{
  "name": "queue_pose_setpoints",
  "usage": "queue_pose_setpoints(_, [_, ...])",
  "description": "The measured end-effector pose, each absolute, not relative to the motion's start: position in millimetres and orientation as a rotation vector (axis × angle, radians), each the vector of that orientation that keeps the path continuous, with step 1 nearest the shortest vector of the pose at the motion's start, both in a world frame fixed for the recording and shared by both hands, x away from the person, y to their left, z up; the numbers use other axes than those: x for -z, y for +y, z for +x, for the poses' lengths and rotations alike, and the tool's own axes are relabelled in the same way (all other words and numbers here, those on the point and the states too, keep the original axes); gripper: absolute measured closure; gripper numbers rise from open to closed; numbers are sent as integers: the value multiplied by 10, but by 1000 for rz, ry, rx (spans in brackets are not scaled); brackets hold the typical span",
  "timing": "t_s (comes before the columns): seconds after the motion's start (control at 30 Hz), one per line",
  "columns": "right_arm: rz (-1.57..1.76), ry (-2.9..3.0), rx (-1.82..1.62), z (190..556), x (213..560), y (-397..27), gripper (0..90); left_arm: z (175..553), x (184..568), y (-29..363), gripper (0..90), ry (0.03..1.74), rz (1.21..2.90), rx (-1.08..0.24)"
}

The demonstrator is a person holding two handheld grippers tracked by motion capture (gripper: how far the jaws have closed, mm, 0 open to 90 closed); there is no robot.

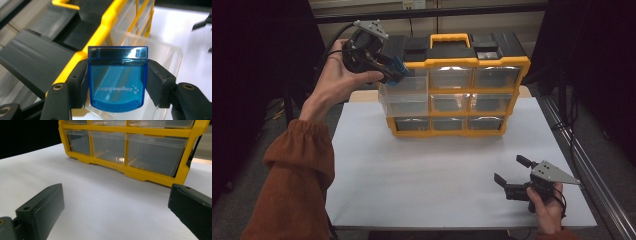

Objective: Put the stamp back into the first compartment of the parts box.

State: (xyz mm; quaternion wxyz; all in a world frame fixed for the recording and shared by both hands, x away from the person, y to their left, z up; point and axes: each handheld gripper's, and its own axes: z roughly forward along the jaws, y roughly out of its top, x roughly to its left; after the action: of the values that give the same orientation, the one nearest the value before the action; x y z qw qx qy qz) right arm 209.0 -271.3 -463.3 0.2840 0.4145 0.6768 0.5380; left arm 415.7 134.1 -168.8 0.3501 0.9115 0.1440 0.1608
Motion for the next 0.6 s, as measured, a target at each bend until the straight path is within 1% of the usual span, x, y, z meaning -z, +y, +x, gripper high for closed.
queue_pose_setpoints(0.03, [1109,1814,-1440,2091,4633,-2714,3,4164,1686,1329,414,378,2379,-409])
queue_pose_setpoints(0.17, [1109,1812,-1439,2089,4633,-2714,3,4200,1670,1342,414,377,2358,-386])
queue_pose_setpoints(0.27, [1109,1817,-1438,2089,4633,-2717,3,4223,1675,1335,414,396,2381,-394])
queue_pose_setpoints(0.37, [1110,1814,-1440,2089,4633,-2716,3,4247,1692,1323,414,386,2406,-330])
queue_pose_setpoints(0.57, [1109,1815,-1440,2089,4634,-2716,3,4271,1720,1293,414,392,2436,-317])
queue_pose_setpoints(0.6, [1110,1815,-1441,2089,4633,-2717,3,4266,1732,1282,414,416,2427,-304])
